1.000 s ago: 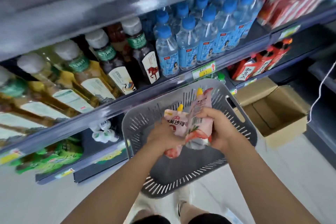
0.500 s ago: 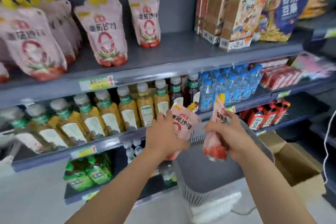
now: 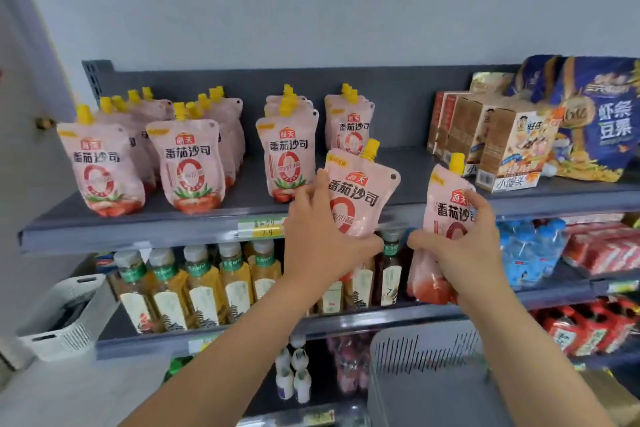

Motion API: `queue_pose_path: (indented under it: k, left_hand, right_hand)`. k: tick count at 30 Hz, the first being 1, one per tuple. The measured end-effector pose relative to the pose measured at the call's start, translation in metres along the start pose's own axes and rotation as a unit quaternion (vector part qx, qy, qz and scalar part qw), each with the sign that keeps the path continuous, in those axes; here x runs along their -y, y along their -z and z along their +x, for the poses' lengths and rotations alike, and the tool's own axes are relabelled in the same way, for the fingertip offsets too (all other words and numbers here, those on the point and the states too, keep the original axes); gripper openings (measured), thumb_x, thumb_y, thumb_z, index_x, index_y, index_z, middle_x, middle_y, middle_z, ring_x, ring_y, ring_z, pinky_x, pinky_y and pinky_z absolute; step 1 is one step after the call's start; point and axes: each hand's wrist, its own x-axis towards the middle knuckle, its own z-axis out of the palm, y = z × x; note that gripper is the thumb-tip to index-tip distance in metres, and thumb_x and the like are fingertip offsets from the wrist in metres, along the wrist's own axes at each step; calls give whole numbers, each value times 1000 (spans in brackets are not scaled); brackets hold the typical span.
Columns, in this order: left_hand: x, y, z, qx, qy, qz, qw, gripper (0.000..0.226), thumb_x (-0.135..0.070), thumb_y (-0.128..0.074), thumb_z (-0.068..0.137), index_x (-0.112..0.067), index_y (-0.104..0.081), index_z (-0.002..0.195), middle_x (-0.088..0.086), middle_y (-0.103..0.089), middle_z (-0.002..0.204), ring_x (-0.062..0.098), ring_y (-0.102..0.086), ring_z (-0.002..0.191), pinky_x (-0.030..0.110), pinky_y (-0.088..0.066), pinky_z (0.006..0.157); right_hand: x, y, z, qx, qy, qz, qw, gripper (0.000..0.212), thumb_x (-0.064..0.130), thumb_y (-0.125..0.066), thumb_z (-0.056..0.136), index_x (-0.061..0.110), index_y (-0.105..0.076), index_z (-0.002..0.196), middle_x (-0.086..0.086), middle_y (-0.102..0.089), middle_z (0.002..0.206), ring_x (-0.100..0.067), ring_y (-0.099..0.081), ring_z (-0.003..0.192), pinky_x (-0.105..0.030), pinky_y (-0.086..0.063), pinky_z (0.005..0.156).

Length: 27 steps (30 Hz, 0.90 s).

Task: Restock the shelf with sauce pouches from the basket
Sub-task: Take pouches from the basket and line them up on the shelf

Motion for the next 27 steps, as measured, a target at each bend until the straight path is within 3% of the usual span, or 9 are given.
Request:
queue_pose_path:
  k: [6, 11, 14, 19, 23, 27]
  left_hand:
    - [-29, -48, 53, -82, 4, -63, 995, 120, -51, -73, 56, -29, -5, 152, -8, -26, 127, 15, -30, 121, 35, -34, 105]
    - [-49, -89, 113, -149, 4, -36, 988, 121, -51, -68, 52, -20, -8, 152, 5, -32, 133, 24, -35, 115, 39, -34, 100]
    - [-48, -109, 144, -157, 25, -7, 987, 122, -49, -69, 52, -19, -7, 152, 10, -34, 136, 28, -38, 112, 41, -34, 98]
    - [-30, -135, 174, -172, 96, 3, 980, 121, -44, -77, 56, -18, -8, 152, 10, -33, 136, 31, -38, 117, 42, -32, 98]
    - [-21, -141, 190, -176, 157, -5, 972, 125, -44, -80, 58, -18, -2, 152, 11, -29, 140, 31, -34, 124, 46, -31, 102]
    - [-12, -141, 199, -154, 185, -22, 970, 124, -45, -81, 59, -8, -5, 150, 12, -26, 141, 31, -29, 131, 47, -29, 104]
  right_hand:
    - [5, 20, 59, 5, 26, 28, 999, 115, 38, -73, 28, 48, -27, 133, -2, -46, 134, -24, -51, 116, -54, -46, 97]
    - [-3, 39, 102, 39, 28, 50, 998, 109, 33, -76, 31, 52, -31, 128, 0, -46, 133, -24, -54, 114, -55, -48, 95]
    - [-14, 52, 120, 56, 24, 59, 996, 106, 18, -83, 46, 49, -32, 132, 1, -43, 136, -23, -51, 117, -54, -46, 98]
    - [-24, 58, 131, 41, 23, 40, 998, 114, 34, -76, 30, 55, -26, 130, 1, -42, 134, -27, -52, 113, -56, -48, 93]
    - [-28, 59, 137, 36, 49, 2, 998, 105, 12, -84, 56, 49, -25, 135, 9, -31, 134, -27, -41, 121, -54, -42, 100]
    - [-28, 52, 138, 34, 68, -14, 997, 103, 7, -82, 60, 45, -26, 137, 11, -27, 128, -28, -37, 125, -49, -40, 101]
